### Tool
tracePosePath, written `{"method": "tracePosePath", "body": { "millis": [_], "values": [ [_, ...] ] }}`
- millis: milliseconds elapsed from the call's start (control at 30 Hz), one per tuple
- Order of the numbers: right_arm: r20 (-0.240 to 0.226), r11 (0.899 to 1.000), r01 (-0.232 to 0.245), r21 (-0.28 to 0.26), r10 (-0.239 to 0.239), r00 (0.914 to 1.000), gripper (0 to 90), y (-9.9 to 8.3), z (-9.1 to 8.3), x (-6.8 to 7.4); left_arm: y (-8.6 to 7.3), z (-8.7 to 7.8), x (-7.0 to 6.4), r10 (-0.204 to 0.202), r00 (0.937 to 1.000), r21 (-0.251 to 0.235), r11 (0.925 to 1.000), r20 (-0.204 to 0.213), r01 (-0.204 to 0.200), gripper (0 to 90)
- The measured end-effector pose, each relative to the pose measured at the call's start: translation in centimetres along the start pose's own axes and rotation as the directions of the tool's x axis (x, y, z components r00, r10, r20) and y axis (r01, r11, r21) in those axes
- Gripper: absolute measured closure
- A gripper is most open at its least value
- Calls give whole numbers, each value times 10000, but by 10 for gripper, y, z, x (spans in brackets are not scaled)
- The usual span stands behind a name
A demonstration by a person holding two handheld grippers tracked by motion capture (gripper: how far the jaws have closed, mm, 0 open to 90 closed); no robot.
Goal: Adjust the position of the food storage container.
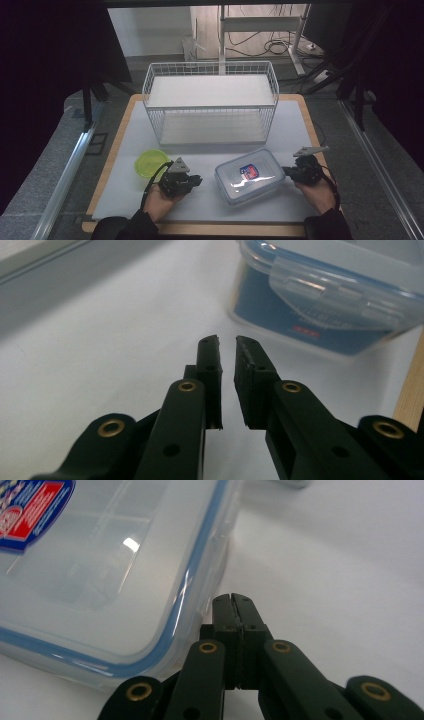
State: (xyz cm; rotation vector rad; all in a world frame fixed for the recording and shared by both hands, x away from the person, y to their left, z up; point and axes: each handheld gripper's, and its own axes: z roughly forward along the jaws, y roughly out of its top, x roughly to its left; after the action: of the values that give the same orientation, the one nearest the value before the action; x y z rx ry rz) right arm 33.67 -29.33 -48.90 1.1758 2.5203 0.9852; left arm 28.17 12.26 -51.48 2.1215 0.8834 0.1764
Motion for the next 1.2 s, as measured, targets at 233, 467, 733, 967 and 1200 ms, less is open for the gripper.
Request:
{"method": "tracePosePath", "body": {
  "millis": [233,467,733,967,1200],
  "values": [
    [-655,9994,337,72,-332,9973,900,3,9,29,-10,-2,1,-432,9991,244,9988,-40,433,827],
    [-1239,9988,490,52,-480,9911,900,6,17,49,-19,-9,5,-907,9956,361,9952,-228,915,832],
    [-1290,9969,771,142,-746,9888,900,4,18,68,-35,-15,-9,-1295,9916,606,9898,11,1292,837],
    [-1153,9974,701,147,-679,9910,900,2,17,78,-30,-9,-9,-1333,9877,735,9875,-816,1393,889],
    [-1001,9973,721,107,-706,9925,900,5,20,80,-20,-5,2,-1534,9816,594,9852,-1140,1609,900]
  ]
}}
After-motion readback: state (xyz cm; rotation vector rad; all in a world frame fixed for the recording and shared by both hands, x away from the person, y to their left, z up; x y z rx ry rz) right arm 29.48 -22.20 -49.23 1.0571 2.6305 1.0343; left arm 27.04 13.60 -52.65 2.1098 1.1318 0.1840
